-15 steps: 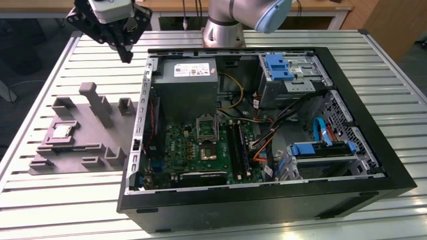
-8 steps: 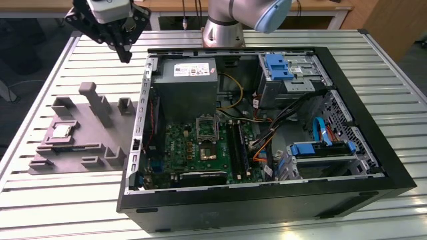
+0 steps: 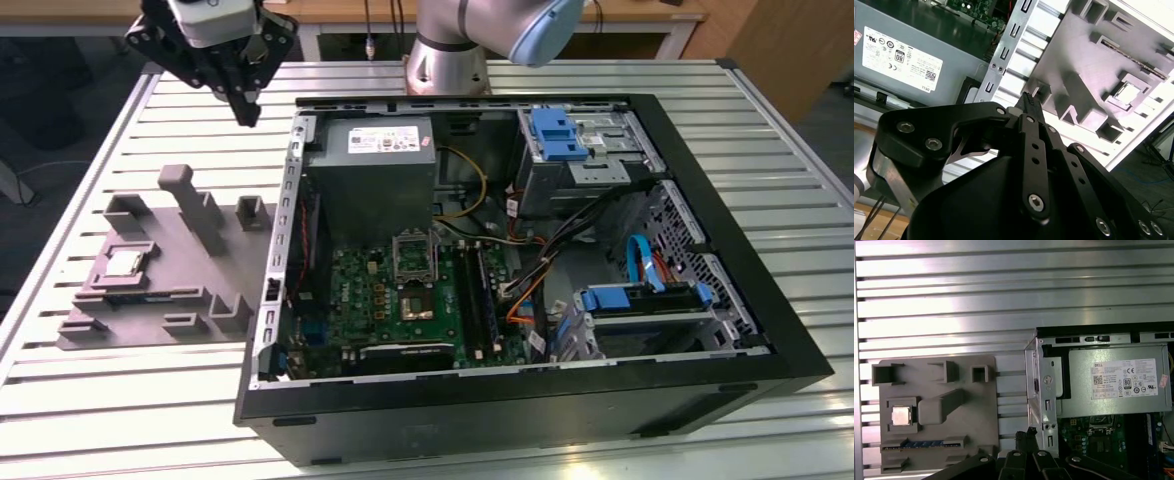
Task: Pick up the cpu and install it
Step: 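Reach for the cpu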
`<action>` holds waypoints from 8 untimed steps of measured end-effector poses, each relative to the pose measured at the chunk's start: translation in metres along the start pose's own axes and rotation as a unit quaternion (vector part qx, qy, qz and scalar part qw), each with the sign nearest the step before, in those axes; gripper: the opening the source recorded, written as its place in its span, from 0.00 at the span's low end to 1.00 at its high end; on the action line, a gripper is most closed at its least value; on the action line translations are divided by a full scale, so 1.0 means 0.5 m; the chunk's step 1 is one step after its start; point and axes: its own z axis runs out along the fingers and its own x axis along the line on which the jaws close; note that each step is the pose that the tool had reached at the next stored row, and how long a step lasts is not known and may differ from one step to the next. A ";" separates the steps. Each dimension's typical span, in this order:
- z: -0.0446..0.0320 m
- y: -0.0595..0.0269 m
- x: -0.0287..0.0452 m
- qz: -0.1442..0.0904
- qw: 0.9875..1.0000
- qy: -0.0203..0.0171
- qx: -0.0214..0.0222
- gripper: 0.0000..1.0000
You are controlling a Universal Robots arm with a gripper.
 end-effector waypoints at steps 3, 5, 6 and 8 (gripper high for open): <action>0.000 0.000 0.002 0.000 1.000 0.000 0.000 0.11; 0.000 0.000 0.003 0.000 1.000 0.000 0.000 0.11; 0.000 0.000 0.004 0.000 1.000 0.000 0.000 0.11; 0.000 0.000 0.005 0.000 1.000 0.000 0.000 0.11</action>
